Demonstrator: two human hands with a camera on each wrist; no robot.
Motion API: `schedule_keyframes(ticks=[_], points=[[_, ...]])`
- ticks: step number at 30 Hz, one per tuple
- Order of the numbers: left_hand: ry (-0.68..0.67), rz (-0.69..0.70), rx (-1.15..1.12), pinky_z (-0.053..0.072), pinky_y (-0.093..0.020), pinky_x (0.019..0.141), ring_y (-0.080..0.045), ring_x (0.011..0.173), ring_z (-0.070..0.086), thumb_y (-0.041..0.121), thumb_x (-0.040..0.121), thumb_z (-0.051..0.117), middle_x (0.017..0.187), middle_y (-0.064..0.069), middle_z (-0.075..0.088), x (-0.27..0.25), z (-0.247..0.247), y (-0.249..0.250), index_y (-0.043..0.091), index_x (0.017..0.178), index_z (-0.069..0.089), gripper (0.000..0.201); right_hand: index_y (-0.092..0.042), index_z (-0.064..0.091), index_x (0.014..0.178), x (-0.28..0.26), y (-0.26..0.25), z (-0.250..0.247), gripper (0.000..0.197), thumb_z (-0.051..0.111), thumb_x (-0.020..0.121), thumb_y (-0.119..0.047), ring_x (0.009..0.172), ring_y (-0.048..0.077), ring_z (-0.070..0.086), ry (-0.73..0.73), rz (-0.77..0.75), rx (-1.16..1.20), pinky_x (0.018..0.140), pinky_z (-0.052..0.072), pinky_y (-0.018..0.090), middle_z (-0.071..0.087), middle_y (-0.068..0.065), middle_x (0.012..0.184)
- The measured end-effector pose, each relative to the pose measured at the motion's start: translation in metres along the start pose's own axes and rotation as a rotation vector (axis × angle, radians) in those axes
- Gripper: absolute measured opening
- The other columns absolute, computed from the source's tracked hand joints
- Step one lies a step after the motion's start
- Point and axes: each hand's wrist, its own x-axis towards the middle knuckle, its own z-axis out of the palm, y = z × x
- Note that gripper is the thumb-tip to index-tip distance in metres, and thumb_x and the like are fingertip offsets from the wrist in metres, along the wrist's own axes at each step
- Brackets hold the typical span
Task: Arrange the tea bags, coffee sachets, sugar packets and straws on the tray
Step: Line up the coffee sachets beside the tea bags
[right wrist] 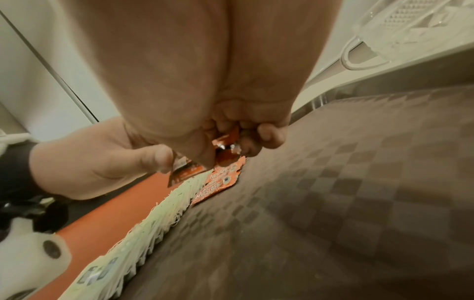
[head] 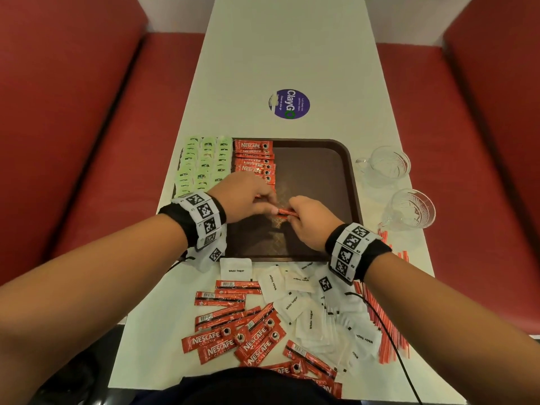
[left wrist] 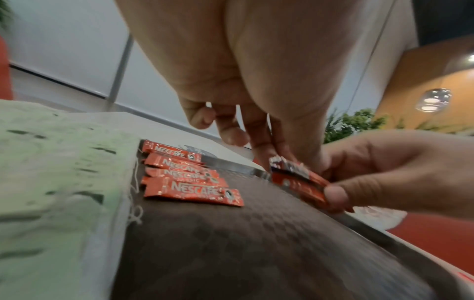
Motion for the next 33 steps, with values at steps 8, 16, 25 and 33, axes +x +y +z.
schedule_keyframes(ticks=[8, 16, 25, 33], points=[[0.169, 0.075, 0.13, 0.046, -0.034, 0.07, -0.012, 0.078, 0.048, 0.025, 0.079, 0.074, 0.076, 0.014, 0.055, -0.021, 0.012, -0.004, 0.025, 0.074, 0.069, 0.007, -0.022, 0.049, 0.109, -0.001, -0.002, 0.0, 0.015, 0.053, 0.101, -0.034, 0.078, 0.012, 0.06, 0.006, 0.015, 0.131, 0.07, 0.049, 0.03, 0.064, -0.006, 0.088], [0.106, -0.02, 0.074, 0.038, -0.029, 0.077, -0.008, 0.085, 0.051, 0.045, 0.085, 0.072, 0.086, 0.016, 0.059, -0.028, 0.007, -0.003, 0.034, 0.099, 0.069, 0.018, -0.02, 0.051, 0.116, 0.0, -0.001, 0.002, 0.02, 0.056, 0.098, -0.012, 0.076, 0.003, 0.056, 0.085, -0.021, 0.24, 0.067, 0.04, 0.017, 0.059, -0.011, 0.084], [-0.037, -0.351, 0.211, 0.046, -0.036, 0.09, -0.013, 0.09, 0.059, 0.045, 0.089, 0.068, 0.086, 0.013, 0.065, -0.004, 0.012, -0.021, 0.034, 0.096, 0.071, 0.014, -0.026, 0.049, 0.123, -0.006, 0.004, 0.008, 0.042, 0.07, 0.089, -0.038, 0.083, 0.009, 0.06, -0.035, 0.064, 0.122, 0.078, 0.052, 0.029, 0.06, -0.01, 0.093], [-0.007, -0.471, 0.348, 0.043, -0.041, 0.091, -0.021, 0.106, 0.055, 0.054, 0.084, 0.07, 0.104, 0.006, 0.066, 0.017, 0.019, -0.031, 0.036, 0.105, 0.067, 0.028, -0.023, 0.072, 0.104, -0.022, 0.003, 0.005, 0.02, 0.072, 0.087, -0.032, 0.086, 0.011, 0.062, -0.402, -0.013, -0.196, 0.083, 0.052, 0.029, 0.069, -0.008, 0.096]])
